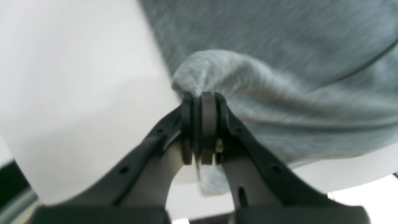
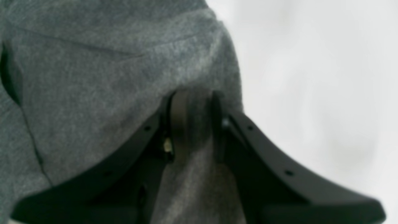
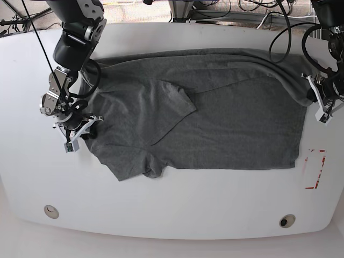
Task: Fold the T-shirt properly
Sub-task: 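Grasp the shirt's side edge with the right gripper, left gripper at the hem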
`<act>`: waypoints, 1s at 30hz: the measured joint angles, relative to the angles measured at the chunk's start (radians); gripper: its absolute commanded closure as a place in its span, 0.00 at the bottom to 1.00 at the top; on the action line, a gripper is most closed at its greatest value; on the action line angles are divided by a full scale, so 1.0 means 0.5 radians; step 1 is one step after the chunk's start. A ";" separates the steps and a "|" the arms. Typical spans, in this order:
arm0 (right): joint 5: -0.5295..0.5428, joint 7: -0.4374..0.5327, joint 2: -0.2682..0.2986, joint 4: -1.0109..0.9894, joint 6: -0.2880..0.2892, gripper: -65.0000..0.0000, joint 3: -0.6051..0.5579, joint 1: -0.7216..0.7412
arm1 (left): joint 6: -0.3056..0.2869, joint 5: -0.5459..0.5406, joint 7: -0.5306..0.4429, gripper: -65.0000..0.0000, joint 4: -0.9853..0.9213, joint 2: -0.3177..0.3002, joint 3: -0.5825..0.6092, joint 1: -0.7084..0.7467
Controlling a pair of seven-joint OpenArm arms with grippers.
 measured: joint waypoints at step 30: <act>-0.003 -0.036 -0.018 0.063 0.005 0.81 0.001 -0.006 | 0.002 0.099 -0.167 0.32 -0.510 -0.199 0.090 -0.199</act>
